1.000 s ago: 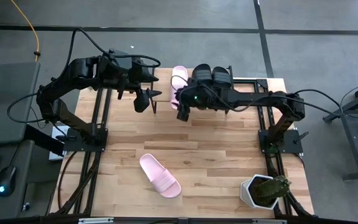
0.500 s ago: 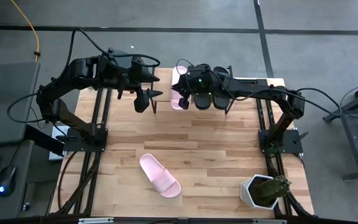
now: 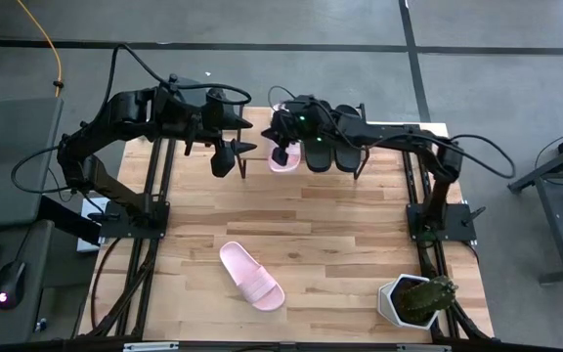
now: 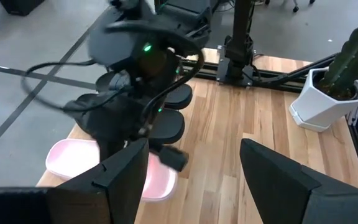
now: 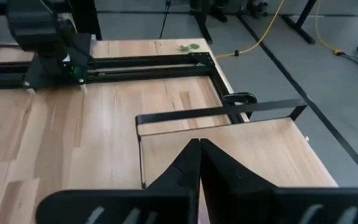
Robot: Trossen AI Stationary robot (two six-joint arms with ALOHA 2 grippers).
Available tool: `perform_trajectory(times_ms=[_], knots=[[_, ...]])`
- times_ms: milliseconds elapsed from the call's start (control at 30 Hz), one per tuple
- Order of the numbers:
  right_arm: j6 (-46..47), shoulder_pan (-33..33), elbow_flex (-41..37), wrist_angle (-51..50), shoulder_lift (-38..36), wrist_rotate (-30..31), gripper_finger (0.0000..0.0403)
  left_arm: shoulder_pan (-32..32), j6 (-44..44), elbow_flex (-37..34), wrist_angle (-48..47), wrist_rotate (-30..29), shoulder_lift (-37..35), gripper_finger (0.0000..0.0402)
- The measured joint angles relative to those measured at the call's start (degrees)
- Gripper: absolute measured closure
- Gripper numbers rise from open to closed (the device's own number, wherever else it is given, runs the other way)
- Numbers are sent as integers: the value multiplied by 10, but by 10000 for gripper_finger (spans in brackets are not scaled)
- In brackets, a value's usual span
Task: Pick and place slides into the shelf
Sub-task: Put the top pink slipper on the shelf
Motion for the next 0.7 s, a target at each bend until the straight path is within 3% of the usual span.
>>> perform_trajectory(times_ms=[400,533,700], knots=[[-3,10,287,-287,142,87,403,0,0,0,-20,0,0,158],[4,10,330,-342,159,81,403,0,0,0,-22,0,0,158],[6,11,332,-386,159,75,403,0,0,0,-22,-1,0,158]])
